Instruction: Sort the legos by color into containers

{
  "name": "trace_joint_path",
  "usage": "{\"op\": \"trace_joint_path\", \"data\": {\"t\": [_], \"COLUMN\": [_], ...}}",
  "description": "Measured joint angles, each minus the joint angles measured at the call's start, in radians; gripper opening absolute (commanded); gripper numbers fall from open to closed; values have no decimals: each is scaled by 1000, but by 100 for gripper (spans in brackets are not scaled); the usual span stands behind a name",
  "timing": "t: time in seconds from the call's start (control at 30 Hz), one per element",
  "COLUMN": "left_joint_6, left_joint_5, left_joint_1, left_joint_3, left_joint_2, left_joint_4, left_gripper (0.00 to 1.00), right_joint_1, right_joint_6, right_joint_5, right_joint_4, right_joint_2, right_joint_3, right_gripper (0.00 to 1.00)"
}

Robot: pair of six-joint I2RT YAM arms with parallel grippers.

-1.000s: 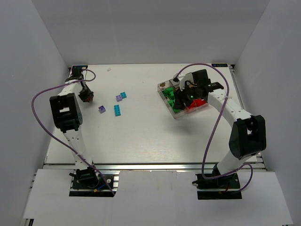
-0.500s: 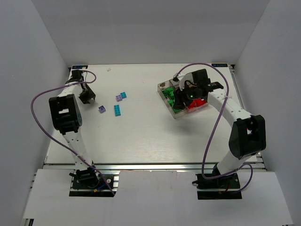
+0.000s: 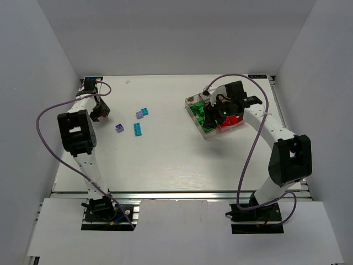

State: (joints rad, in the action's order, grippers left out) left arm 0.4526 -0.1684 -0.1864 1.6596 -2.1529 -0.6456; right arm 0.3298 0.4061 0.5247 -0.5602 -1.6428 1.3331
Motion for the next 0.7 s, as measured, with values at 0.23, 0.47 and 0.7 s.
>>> {"op": "trace_joint_path", "data": {"t": [0.23, 0.47, 0.7], "left_joint_6": [-16, -25, -26], "left_joint_5": [-15, -15, -15], "left_joint_1": [0, 0, 0], "left_joint_3": [30, 69, 90], "left_joint_2": [-40, -68, -84], "left_joint_4": [22, 37, 52], "left_gripper": [58, 59, 61], "right_joint_1": [0, 0, -1], "right_joint_6": [7, 18, 21], "right_joint_5": [-3, -6, -6], "right_joint_4": [0, -5, -15], "right_joint_2": [0, 0, -6], "right_joint_3": [-2, -2, 2], "right_gripper": [57, 57, 57]}}
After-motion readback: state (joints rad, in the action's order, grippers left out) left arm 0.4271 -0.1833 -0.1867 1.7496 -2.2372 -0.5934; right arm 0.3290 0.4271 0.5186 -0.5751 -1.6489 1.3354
